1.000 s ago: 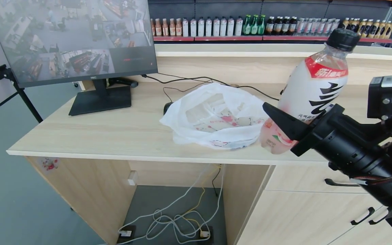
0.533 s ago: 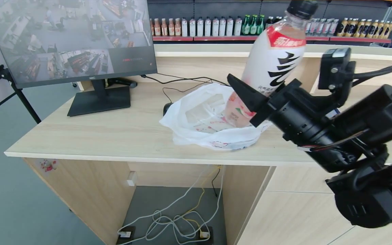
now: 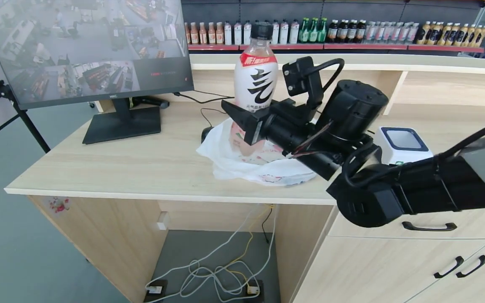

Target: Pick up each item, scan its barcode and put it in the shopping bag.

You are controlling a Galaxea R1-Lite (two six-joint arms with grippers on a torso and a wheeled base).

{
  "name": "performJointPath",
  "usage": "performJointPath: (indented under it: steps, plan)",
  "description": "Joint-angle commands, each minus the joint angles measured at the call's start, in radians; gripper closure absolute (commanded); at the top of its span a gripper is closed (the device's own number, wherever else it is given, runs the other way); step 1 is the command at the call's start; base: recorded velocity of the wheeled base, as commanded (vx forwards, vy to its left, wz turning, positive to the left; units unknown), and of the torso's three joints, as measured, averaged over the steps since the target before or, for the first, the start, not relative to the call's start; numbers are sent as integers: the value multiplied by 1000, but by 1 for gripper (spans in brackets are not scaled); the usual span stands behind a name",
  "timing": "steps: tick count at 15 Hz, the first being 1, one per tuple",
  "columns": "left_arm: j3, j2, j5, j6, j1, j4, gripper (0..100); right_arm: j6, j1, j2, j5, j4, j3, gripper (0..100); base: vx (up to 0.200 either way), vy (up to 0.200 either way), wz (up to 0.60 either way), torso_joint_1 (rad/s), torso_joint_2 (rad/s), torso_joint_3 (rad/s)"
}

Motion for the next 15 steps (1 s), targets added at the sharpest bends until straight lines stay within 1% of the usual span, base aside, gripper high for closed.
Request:
performJointPath:
  steps: [1,2,4,5,8,11,15]
  plan:
    - [0,0,0,0,0,0,0,28,-37,135,-14,102,-230,100,0,0,0,0,0,0]
    - [0,0,0,0,0,0,0,35,-47,161,-17,154,-290,100,0,0,0,0,0,0]
    - [0,0,0,0,0,0,0,40,-73,176,-17,266,-348,100,0,0,0,0,0,0]
    - [0,0,0,0,0,0,0,40,-87,199,-15,294,-380,100,0,0,0,0,0,0]
    - [0,0,0,-1,0,0,0,41,-143,302,-14,314,-507,100,0,0,0,0,0,0]
    - [0,0,0,-1,0,0,0,40,-171,353,-15,324,-546,100,0,0,0,0,0,0]
    - [0,0,0,-1,0,0,0,40,-183,396,-15,326,-596,100,0,0,0,0,0,0]
